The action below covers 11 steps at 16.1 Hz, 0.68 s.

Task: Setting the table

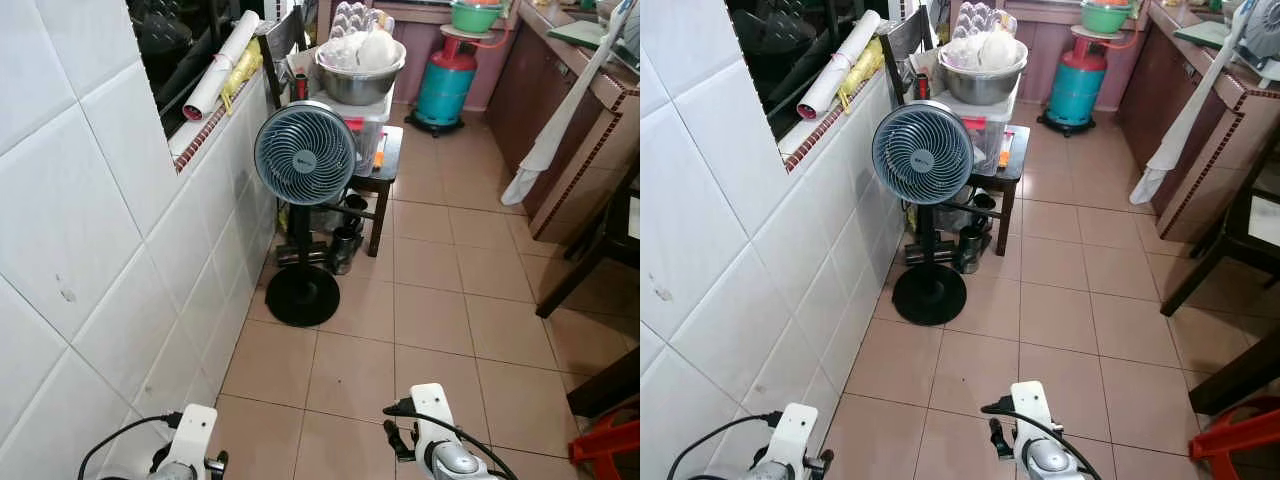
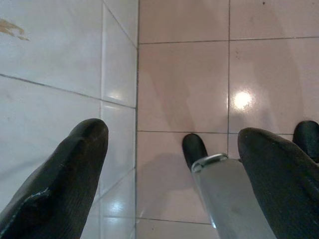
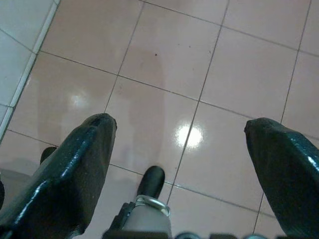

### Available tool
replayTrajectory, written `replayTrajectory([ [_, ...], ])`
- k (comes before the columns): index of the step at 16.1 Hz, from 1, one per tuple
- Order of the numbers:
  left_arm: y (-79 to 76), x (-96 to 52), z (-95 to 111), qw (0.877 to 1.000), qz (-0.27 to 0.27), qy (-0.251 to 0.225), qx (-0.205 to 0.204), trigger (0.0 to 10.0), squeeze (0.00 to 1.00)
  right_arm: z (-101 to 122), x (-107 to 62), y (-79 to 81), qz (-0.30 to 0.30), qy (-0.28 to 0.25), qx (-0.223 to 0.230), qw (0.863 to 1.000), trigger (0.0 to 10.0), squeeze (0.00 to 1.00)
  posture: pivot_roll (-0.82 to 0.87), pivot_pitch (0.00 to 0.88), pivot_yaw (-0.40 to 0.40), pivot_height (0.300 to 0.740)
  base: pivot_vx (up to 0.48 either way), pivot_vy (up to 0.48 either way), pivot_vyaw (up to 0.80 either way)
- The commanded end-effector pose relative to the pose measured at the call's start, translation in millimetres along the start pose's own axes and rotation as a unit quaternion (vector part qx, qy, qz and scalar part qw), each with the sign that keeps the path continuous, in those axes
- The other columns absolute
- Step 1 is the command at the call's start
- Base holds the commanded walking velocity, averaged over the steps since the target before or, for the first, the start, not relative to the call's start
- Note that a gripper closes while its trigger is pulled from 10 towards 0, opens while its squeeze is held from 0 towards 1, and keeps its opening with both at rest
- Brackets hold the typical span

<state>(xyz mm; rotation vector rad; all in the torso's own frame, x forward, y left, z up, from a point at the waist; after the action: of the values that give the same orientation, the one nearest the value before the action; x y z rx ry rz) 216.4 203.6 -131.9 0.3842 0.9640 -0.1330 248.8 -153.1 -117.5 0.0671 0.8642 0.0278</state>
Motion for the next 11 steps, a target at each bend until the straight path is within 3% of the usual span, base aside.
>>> replayTrajectory([
  [1, 5.5, 0.4, 3.9, 1.000, 0.006, -0.005, 0.004, 10.0, 0.00, -6.6, -0.7, -1.2, -0.006, 0.011, 0.014, 1.000, 10.0, 0.00, 0.14, 0.000, -0.021, 0.740, 0.000, 0.000, 0.00],
  [4, 10.4, 0.5, 5.3, 1.000, 0.009, -0.006, 0.006, 10.0, 0.00, -7.1, -0.4, 2.0, -0.007, 0.011, 0.032, 0.999, 10.0, 0.00, 0.13, 0.000, 0.011, 0.740, 0.000, 0.000, 0.00],
  [8, 25.4, 1.0, 13.4, 0.999, 0.022, -0.014, -0.031, 10.0, 0.00, -11.2, -2.1, -7.1, -0.026, 0.011, 0.052, 0.998, 10.0, 0.00, 0.11, 0.000, 0.028, 0.740, 0.000, 0.000, 0.00],
  [11, 17.3, 3.1, 23.3, 0.998, 0.011, -0.019, -0.058, 10.0, 0.00, -6.6, -1.5, -11.9, -0.035, 0.007, 0.063, 0.997, 10.0, 0.00, 0.09, 0.000, 0.016, 0.740, 0.000, 0.000, 0.00],
])
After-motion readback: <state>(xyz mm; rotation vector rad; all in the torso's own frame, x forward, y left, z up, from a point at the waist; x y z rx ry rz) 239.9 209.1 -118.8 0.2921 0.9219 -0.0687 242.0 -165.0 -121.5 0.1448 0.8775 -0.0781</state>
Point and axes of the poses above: a point about 5 cm out from each wrist's last joint towards the gripper, its own x axis pointing out of the wrist towards the gripper, its own z axis along the axis of the wrist's last joint, y = z × x, the point moved 6 cm from there along x, pointing out of the wrist towards the gripper, and after that the axes turned 9 degrees about x, right-handed, at the moved point
